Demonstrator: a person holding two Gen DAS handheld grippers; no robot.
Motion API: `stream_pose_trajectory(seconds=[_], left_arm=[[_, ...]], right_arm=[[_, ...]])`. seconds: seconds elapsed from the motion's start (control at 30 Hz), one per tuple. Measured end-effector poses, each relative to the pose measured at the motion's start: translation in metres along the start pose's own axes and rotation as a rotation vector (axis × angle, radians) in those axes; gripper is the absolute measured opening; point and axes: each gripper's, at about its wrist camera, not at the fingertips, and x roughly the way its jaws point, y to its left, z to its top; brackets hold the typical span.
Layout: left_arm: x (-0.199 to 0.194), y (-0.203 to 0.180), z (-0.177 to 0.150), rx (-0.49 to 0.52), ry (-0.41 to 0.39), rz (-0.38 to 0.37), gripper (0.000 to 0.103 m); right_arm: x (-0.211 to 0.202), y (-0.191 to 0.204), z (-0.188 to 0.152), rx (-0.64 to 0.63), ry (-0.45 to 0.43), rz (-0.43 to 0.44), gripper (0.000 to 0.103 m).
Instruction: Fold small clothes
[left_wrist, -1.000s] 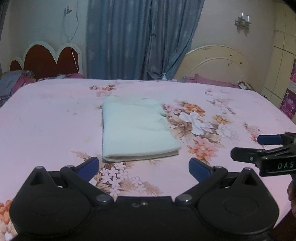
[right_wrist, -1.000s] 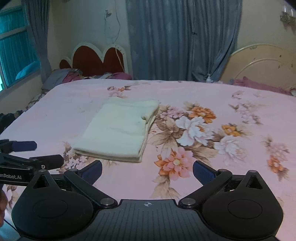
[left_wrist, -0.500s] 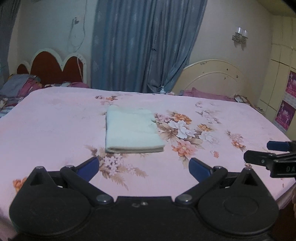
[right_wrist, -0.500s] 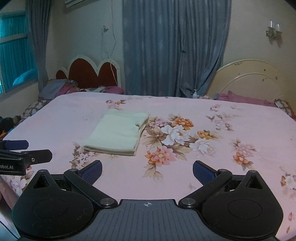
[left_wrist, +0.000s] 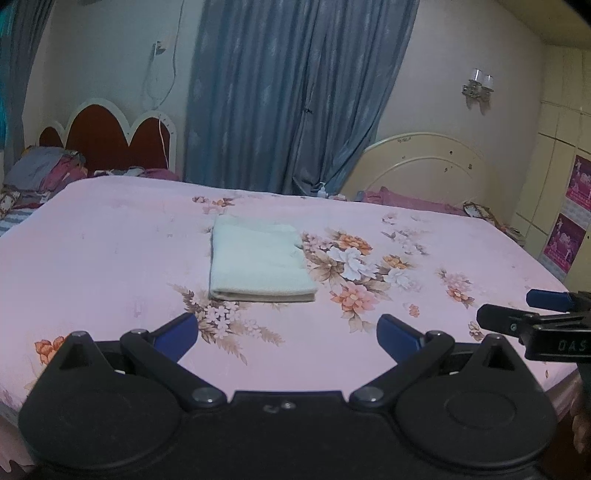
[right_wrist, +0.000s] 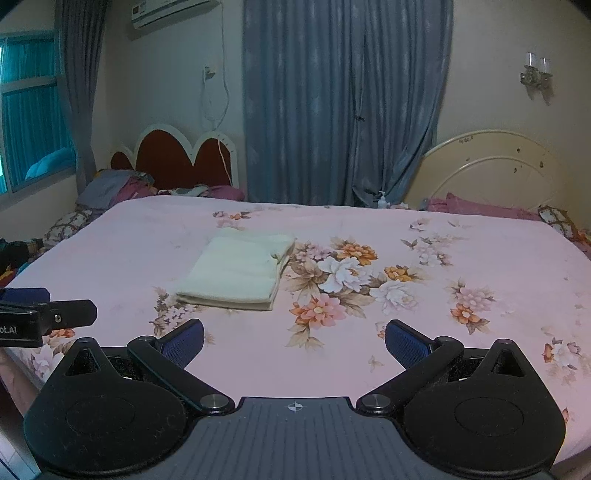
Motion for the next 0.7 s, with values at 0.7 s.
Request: stream_pose_trajectory(seconds=[0.7], left_arm=[[-0.0001, -0.0083, 0.0038, 0.032, -0.02, 0.0, 0.103]], right_arm=[[-0.0068, -0.0009, 0.0026, -0.005, -0.006, -0.004, 0.103]])
